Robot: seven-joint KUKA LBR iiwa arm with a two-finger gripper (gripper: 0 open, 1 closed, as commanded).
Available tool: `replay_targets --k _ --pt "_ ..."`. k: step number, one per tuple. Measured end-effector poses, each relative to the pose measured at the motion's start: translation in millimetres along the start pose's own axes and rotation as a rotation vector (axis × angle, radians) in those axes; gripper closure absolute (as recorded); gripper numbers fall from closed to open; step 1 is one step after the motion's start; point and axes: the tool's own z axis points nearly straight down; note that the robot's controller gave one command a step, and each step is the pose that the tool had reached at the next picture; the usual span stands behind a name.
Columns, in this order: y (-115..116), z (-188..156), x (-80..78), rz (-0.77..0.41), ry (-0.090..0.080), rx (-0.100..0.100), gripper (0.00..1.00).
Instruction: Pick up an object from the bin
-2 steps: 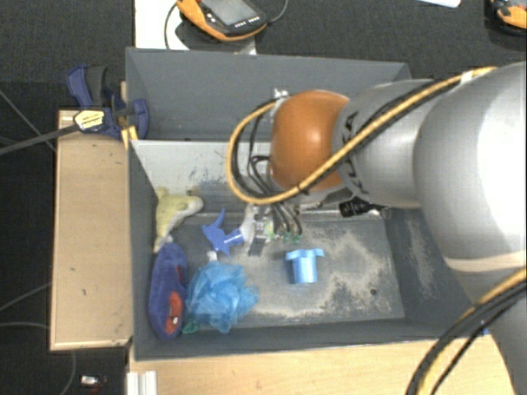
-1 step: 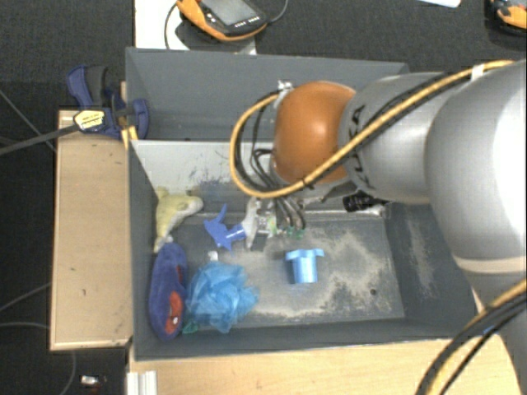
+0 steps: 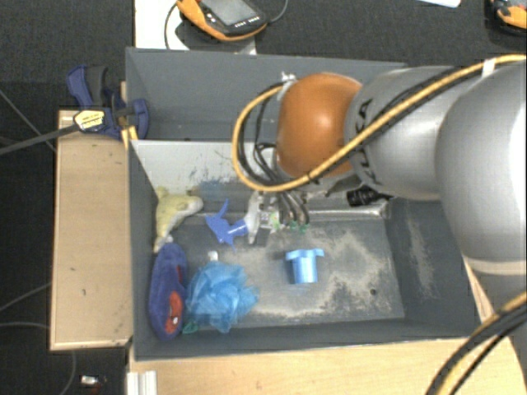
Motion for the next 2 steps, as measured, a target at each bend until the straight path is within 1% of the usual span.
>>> replay_targets --k 1,2 --pt "-1 -26 1.2 0.000 0.008 0.002 1.00" --pt "0 -66 -0.7 0.000 0.003 0.000 1.00"
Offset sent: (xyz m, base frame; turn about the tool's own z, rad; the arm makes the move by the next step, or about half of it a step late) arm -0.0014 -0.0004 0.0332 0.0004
